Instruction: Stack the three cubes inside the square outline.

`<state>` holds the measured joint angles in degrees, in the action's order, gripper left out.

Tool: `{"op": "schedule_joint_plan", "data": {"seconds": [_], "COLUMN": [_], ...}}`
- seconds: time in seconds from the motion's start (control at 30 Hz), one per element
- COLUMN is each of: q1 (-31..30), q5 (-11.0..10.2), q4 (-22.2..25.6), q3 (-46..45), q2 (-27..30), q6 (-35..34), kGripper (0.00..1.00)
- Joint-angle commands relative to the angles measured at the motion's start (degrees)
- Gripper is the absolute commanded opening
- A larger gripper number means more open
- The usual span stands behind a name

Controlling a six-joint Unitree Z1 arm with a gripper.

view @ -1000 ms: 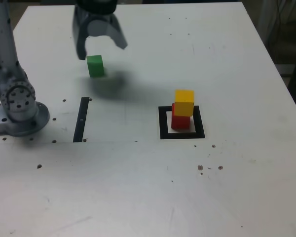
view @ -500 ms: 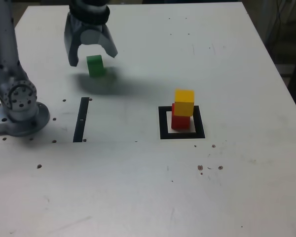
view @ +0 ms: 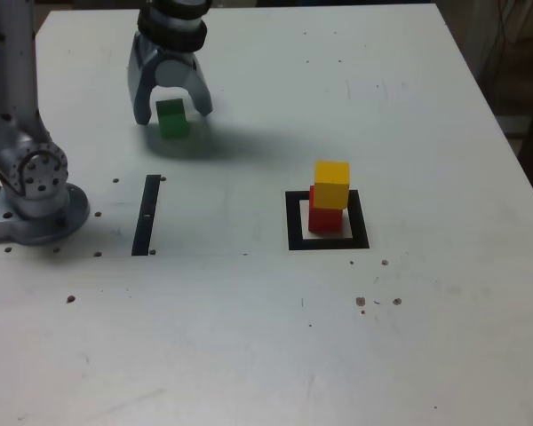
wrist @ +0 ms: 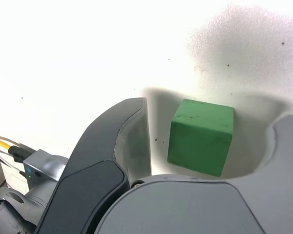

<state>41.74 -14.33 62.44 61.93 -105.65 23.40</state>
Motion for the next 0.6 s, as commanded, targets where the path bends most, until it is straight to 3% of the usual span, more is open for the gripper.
{"op": "schedule_joint_plan", "data": {"seconds": [0.0,0.57], "q1": [0.46,1.59], "q5": [0.02,2.11], "q4": [-0.14,-2.23], "q3": [-0.01,0.03], "q2": [-0.34,-1.88], "q6": [0.07,3.06], "kGripper": [0.63,0.34]}}
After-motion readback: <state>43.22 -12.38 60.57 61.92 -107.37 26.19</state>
